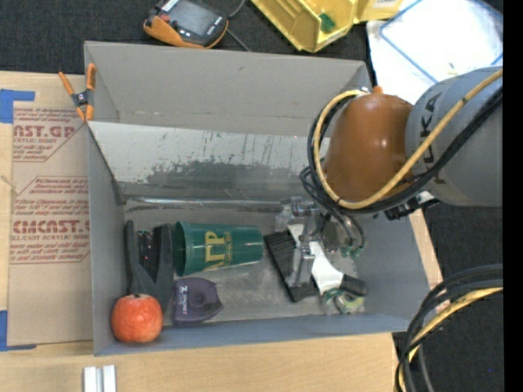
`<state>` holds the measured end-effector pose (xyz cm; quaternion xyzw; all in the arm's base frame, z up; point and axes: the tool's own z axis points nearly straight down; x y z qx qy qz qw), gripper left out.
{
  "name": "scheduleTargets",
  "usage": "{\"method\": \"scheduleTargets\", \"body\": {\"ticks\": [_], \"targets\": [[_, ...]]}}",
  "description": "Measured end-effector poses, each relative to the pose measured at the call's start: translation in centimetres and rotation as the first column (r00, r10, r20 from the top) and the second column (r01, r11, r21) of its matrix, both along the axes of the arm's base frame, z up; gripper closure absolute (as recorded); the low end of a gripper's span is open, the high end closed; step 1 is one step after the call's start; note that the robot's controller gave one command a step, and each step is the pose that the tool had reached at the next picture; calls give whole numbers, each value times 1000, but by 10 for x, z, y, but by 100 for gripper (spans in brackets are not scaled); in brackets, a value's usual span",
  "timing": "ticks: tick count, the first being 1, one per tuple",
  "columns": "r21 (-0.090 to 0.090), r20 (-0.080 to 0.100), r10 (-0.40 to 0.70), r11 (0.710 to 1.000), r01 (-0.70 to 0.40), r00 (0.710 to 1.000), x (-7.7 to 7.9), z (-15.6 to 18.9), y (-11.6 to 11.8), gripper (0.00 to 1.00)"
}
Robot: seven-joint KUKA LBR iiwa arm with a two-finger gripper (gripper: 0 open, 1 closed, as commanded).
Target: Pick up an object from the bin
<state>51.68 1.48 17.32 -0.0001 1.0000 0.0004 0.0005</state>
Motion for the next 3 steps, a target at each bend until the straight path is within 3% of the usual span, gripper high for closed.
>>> {"method": "scheduleTargets", "body": {"ticks": [1,2,3], "targets": [[0,0,0,1000,0,1000,0,0,0,0],[1,-1,250,968,-250,968,22,-65,32,0],[1,3,49,999,-49,999,24,-43,38,0]]}}
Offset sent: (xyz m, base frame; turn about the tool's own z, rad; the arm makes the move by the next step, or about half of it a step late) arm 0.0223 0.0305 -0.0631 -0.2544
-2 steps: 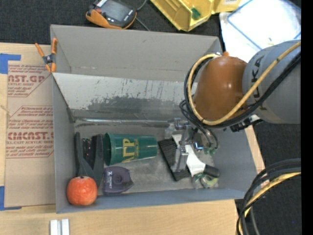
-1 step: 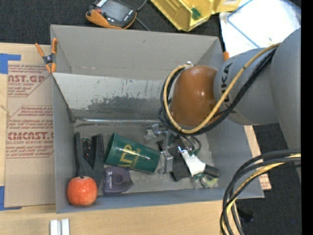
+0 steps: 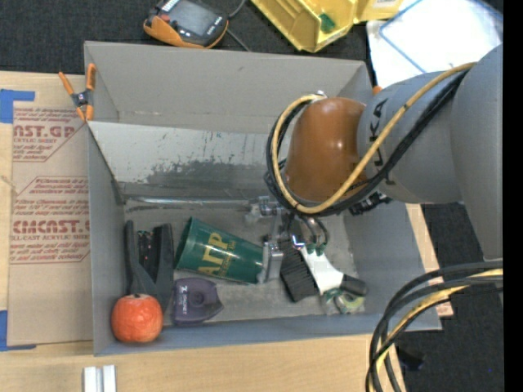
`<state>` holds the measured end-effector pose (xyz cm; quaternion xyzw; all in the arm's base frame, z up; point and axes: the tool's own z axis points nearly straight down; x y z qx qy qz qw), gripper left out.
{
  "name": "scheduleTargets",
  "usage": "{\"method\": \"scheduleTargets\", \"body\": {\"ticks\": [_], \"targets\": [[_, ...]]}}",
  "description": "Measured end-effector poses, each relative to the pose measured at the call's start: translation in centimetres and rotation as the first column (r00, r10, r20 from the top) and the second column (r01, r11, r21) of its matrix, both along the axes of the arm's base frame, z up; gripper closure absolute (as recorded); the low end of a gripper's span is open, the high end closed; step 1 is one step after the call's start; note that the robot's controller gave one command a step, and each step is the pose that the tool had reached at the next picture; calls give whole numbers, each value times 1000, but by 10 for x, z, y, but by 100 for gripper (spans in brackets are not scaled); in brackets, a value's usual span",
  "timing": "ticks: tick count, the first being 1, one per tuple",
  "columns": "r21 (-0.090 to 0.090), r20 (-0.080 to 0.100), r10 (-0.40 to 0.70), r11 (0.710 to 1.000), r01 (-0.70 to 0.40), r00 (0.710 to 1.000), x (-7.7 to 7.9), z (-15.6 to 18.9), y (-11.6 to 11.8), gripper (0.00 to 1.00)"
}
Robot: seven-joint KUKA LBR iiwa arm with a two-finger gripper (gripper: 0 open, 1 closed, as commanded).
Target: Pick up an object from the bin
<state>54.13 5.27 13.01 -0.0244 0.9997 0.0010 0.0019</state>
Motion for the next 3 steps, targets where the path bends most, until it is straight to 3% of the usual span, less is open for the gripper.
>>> {"method": "scheduleTargets", "body": {"ticks": [1,2,3], "targets": [[1,-4,124,992,-124,992,33,-62,6,0],[2,6,34,999,-34,999,35,-45,-10,0],[1,9,134,991,-134,991,40,53,6,0]]}}
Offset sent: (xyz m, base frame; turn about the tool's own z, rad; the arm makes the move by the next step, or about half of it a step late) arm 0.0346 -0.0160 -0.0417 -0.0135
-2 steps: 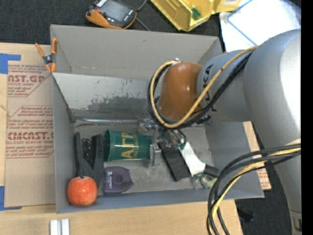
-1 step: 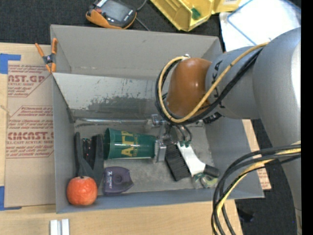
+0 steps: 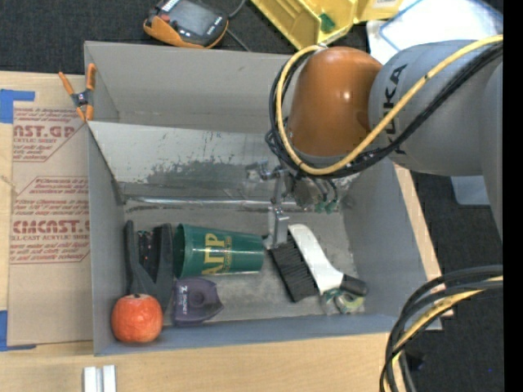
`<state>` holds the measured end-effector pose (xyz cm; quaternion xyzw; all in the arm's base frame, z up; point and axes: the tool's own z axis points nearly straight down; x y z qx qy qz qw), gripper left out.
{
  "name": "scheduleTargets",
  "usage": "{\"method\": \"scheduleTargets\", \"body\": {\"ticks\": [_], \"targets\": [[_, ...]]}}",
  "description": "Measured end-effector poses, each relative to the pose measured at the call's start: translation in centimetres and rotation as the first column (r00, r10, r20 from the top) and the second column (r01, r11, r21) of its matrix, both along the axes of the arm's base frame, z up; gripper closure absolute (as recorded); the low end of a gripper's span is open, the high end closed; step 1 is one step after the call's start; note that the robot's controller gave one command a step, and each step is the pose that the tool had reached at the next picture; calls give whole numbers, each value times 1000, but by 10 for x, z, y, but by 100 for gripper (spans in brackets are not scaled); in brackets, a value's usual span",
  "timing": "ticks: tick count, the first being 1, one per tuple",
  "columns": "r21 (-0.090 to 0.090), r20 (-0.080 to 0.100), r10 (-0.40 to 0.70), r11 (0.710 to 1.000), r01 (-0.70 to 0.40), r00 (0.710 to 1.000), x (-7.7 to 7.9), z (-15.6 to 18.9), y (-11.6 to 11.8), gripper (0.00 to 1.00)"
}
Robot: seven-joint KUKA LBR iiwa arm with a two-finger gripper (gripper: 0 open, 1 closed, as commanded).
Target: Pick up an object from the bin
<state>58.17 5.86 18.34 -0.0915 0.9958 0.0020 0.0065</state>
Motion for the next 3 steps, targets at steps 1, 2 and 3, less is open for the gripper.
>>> {"method": "scheduleTargets", "body": {"ticks": [1,2,3], "targets": [[-2,-14,-78,997,78,997,-24,6,-20,0],[1,-8,174,985,-174,985,-47,-56,-6,0],[1,0,-23,1000,23,1000,-23,-68,2,0]]}}
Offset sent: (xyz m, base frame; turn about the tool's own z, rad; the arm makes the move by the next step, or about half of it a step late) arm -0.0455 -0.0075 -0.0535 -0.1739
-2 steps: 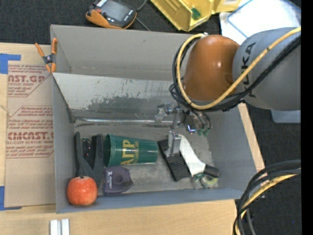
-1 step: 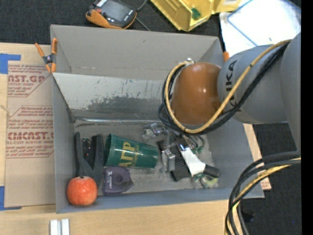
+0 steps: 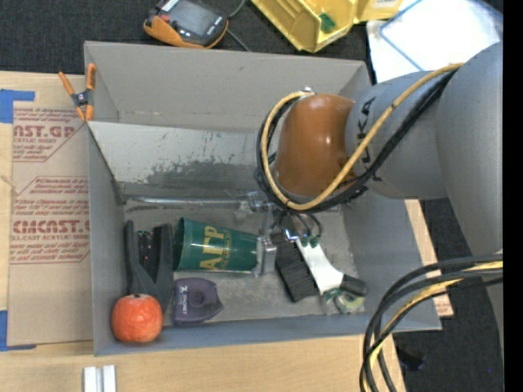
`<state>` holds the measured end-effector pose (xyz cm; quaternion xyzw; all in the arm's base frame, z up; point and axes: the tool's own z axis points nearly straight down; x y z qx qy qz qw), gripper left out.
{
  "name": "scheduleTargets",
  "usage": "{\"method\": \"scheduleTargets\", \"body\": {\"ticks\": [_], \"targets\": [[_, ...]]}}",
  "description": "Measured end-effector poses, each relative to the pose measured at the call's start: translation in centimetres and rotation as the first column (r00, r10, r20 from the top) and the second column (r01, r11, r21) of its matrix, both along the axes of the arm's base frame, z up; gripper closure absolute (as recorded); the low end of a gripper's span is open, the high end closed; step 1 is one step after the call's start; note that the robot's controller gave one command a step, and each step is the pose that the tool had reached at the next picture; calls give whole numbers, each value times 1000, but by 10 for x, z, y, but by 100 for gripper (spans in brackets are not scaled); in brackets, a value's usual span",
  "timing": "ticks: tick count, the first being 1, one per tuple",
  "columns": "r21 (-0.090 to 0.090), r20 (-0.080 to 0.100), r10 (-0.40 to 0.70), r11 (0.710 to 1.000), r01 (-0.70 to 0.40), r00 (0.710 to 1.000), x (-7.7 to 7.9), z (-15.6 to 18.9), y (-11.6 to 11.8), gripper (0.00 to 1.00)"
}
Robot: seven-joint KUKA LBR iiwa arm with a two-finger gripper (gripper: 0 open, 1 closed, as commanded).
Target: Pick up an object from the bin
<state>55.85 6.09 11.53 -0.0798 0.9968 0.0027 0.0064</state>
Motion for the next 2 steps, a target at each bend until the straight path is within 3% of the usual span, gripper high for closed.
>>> {"method": "scheduleTargets", "body": {"ticks": [1,2], "targets": [[-1,-4,198,980,-198,980,14,-29,-13,0],[2,-1,72,997,-72,997,13,49,-21,0]]}}
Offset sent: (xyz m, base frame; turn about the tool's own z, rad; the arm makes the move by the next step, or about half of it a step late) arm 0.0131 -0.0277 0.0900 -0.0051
